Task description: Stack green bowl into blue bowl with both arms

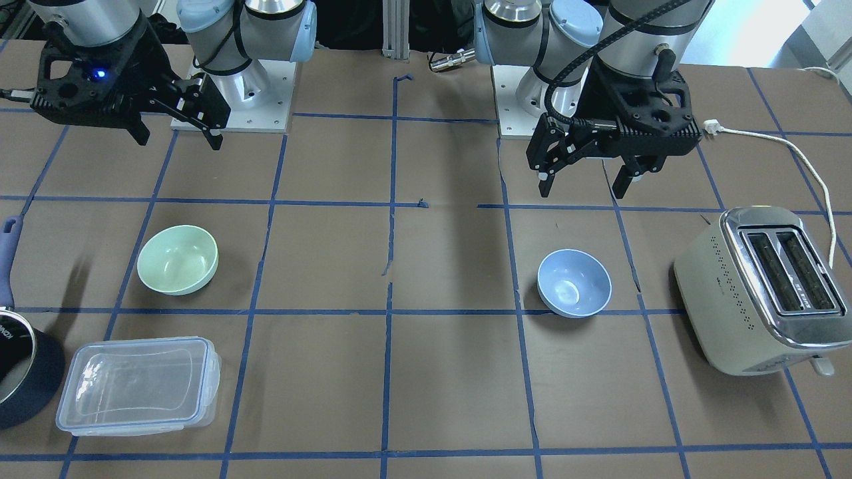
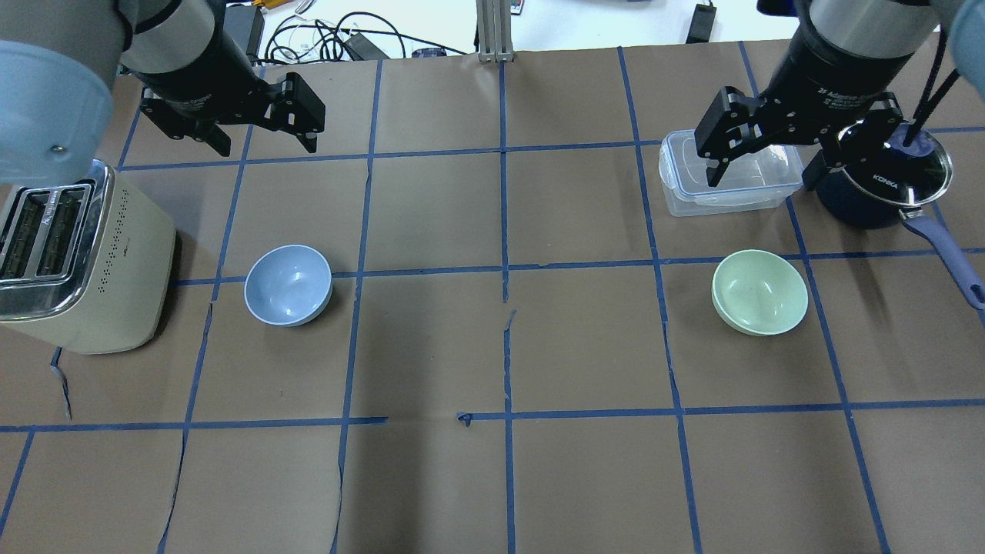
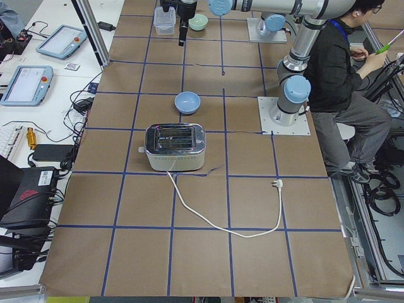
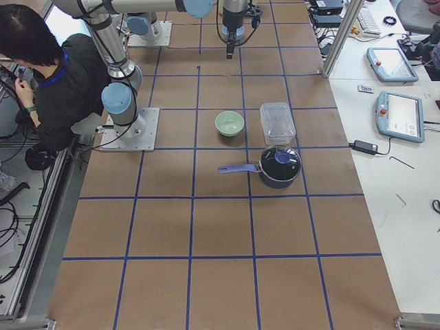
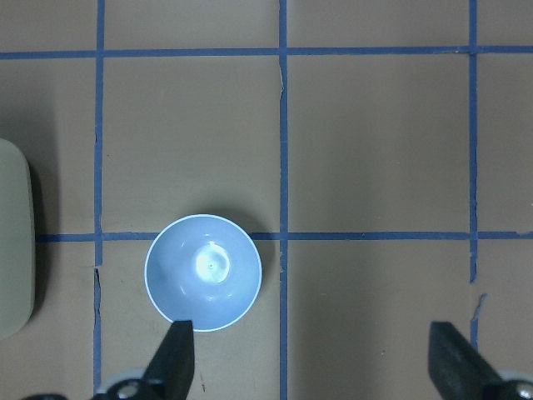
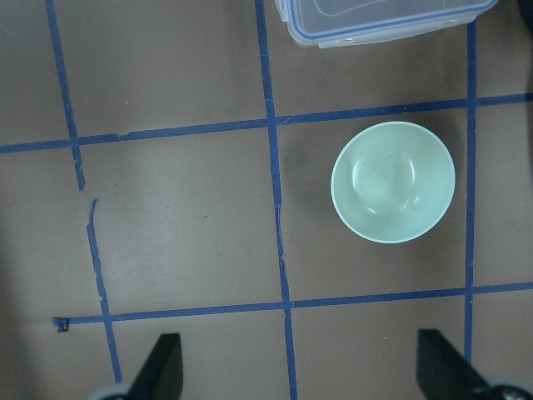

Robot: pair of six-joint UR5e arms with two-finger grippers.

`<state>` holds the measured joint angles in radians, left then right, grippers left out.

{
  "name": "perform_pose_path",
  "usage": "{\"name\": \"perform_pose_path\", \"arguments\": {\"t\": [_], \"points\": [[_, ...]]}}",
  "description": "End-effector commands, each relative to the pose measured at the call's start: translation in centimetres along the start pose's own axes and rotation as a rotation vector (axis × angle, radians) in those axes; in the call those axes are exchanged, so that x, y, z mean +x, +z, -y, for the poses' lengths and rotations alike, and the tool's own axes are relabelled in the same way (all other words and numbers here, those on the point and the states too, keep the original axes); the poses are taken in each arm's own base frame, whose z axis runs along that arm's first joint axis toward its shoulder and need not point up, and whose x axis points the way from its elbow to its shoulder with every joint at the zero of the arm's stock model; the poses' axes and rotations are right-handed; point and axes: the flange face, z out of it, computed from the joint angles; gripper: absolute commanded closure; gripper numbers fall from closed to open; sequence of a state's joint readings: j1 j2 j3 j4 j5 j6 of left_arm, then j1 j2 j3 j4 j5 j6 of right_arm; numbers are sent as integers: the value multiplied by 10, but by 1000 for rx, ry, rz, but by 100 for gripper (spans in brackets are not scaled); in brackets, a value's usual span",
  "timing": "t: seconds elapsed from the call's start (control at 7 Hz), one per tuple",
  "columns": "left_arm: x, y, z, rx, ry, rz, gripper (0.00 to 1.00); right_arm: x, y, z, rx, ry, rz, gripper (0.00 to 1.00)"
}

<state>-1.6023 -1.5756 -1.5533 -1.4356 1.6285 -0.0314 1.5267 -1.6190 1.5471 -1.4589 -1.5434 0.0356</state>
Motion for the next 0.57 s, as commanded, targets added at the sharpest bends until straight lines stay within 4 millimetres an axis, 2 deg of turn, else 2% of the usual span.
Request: {"name": "perform_pose_path", "arguments": {"t": [0.0,0.43], "points": [[0,-2,0,4,12,6,0,-6,5,-3,-7,-12,-16,0],[-1,-4,1,3,10,5,0,-6,6,-5,-3,-9,-16,0]]}}
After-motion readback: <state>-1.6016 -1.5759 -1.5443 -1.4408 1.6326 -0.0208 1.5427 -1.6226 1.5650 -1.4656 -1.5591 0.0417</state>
